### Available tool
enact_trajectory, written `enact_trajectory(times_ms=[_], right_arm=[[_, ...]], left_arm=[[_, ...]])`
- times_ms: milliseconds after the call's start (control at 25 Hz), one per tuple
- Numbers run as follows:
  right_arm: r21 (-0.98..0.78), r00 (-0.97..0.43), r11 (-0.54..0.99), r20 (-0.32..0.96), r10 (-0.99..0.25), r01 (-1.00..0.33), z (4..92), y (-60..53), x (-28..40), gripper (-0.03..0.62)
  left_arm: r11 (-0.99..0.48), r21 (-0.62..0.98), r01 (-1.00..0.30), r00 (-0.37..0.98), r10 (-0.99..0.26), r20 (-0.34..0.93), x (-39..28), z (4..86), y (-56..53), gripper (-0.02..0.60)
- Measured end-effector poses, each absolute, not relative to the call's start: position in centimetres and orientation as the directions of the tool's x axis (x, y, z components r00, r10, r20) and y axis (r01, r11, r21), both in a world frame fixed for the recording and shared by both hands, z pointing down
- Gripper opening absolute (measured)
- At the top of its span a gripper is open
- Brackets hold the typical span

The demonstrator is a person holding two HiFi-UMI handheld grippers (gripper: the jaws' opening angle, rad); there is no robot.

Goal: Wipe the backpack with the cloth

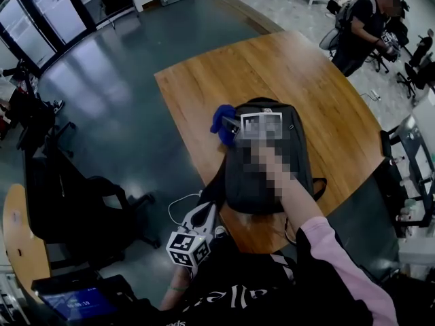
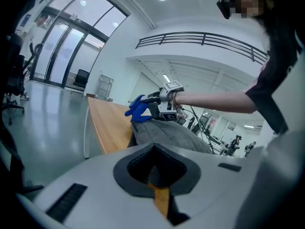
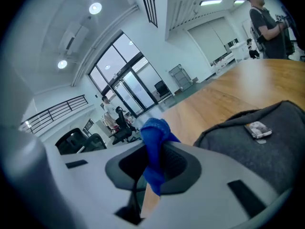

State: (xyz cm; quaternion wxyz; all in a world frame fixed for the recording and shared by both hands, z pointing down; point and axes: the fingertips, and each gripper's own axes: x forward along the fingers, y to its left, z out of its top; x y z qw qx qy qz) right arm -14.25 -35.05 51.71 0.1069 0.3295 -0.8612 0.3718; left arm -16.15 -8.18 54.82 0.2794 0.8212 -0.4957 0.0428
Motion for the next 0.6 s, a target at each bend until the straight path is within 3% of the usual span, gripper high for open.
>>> enact_trajectory(times_ms=[280,600], right_arm=[[-0.555,-0.742,0.501,0.405,-0.535,-0.664,50.2,-36.3,-8.6,0.054],[-0.505,-0.667,0.454,0.411,-0.621,-0.734,49.0,-37.0,3.5,0.054]], left_arm=[[-0.361,0.413,-0.836,0.513,-0.780,0.358,-15.2,54.9,-8.4,-0.002],[-0.352,0.398,-0.847,0.498,-0.788,0.362,-13.0,54.2,-8.8,-0.002]])
